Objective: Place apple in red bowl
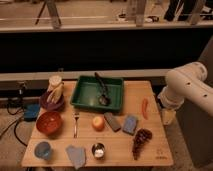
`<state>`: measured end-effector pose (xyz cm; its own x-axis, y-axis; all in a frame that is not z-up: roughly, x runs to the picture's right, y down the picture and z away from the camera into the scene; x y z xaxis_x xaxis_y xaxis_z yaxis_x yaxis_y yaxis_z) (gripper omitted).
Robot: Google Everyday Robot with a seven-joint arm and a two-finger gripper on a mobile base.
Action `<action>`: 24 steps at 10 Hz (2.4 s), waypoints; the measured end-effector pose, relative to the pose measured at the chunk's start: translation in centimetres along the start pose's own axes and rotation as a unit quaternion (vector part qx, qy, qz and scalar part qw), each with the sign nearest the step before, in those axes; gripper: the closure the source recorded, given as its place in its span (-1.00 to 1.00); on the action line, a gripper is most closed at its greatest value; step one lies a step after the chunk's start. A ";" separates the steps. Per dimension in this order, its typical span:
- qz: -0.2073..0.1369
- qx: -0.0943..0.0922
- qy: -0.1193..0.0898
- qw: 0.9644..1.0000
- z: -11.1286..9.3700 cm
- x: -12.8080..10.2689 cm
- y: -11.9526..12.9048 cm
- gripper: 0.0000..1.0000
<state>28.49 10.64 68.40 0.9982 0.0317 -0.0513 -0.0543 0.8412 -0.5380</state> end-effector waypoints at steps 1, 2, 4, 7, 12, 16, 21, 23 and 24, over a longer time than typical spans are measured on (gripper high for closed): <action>0.000 0.000 0.000 1.000 0.0 0.0 0.0 -0.60; 0.000 0.000 0.000 1.000 0.0 0.0 0.0 -0.60; -0.009 0.002 0.000 1.000 -0.1 -0.2 0.0 -0.60; -0.072 0.011 -0.004 0.997 -0.7 -3.7 -0.2 -0.60; -0.139 0.021 -0.010 0.990 -1.4 -5.9 -0.2 -0.60; -0.209 0.029 -0.018 0.977 -2.0 -10.3 -0.4 -0.60; -0.267 0.037 -0.025 0.963 -2.2 -14.8 -0.1 -0.60; -0.294 0.040 -0.029 0.955 -2.1 -17.0 0.2 -0.60; -0.305 0.041 -0.032 0.951 -2.0 -17.7 0.3 -0.60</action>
<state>10.77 9.32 67.48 0.8432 -0.4451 0.3016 0.5348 0.7524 -0.3847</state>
